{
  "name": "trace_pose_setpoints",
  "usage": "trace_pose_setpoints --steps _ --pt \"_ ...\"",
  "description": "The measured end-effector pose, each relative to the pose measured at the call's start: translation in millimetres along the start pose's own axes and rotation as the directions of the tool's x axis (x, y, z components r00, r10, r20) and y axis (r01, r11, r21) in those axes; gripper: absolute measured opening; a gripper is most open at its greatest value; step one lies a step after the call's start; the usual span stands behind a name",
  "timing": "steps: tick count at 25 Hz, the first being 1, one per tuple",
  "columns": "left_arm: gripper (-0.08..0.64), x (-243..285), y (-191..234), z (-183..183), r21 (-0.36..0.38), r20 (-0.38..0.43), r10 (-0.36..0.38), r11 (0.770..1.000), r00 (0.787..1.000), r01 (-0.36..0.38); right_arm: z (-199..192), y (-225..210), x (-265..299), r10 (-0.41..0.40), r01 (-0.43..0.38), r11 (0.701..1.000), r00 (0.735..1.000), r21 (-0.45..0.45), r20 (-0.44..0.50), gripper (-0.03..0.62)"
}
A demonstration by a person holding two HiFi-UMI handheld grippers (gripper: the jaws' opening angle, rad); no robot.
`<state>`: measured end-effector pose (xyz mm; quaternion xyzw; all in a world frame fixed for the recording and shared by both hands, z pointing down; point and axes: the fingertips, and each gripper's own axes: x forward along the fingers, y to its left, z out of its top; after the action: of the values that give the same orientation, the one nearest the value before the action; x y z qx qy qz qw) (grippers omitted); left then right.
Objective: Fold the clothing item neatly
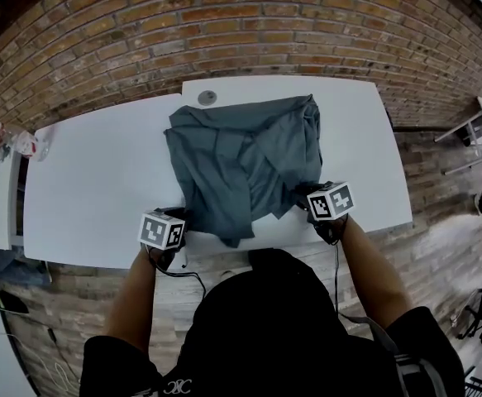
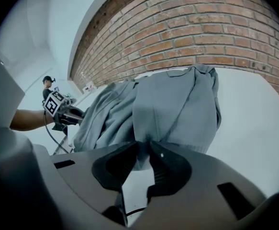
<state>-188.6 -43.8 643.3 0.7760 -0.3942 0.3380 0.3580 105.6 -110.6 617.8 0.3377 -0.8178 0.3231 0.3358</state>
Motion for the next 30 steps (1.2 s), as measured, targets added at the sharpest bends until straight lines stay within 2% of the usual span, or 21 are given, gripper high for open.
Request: trace_pose_setpoints --steps 1,2,6,10,12,15,20,23,27,30 --pt "0.051 -0.6 -4.4 0.6 -0.008 -0.004 -0.015 1.000 1.000 0.015 -0.4 -0.3 -0.3 -0.014 0.014 1.000 1.000 -0.001 -0.003 0.052" --pt "0.023 -1.7 -10.6 1.5 -0.019 -0.004 -0.042 0.999 0.999 0.042 -0.5 0.5 -1.6 -0.017 0.017 1.000 1.000 -0.002 -0.001 0.015" --pt "0.017 -17.5 -43.1 14.2 -0.085 0.052 -0.203 0.975 0.978 0.207 3.0 12.1 -14.0 0.061 -0.061 0.998 0.997 0.012 0.038 0.014" --pt "0.017 -49.5 -70.9 50.7 -0.105 0.189 -0.320 0.933 0.928 0.343 25.0 29.9 -43.4 0.185 -0.193 0.980 0.971 0.037 0.151 0.014" --pt "0.017 -65.6 -77.5 75.3 -0.098 0.259 -0.347 0.919 0.902 0.381 43.1 37.2 -58.4 0.227 -0.237 0.971 0.953 0.026 0.203 0.014" --pt "0.017 -86.6 -78.7 118.5 -0.069 0.349 -0.347 0.917 0.871 0.393 79.1 41.9 -76.7 0.254 -0.254 0.967 0.933 -0.033 0.255 0.014" --pt "0.017 -108.7 -70.9 202.3 0.014 0.453 -0.316 0.938 0.834 0.347 147.9 40.6 -93.6 0.302 -0.268 0.952 0.905 -0.149 0.301 0.014" --pt "0.017 -119.0 -53.2 260.6 0.033 0.520 -0.258 0.959 0.814 0.283 193.0 29.8 -95.4 0.319 -0.265 0.943 0.895 -0.202 0.313 0.014" --pt "0.017 -119.6 -4.1 330.3 0.006 0.574 -0.077 0.996 0.815 0.090 260.8 -6.1 -88.1 0.284 -0.214 0.949 0.900 -0.231 0.332 0.014" --pt "0.017 -106.7 49.2 368.0 -0.084 0.571 0.076 0.996 0.817 -0.033 314.0 -50.9 -75.1 0.205 -0.139 0.969 0.914 -0.204 0.349 0.014"
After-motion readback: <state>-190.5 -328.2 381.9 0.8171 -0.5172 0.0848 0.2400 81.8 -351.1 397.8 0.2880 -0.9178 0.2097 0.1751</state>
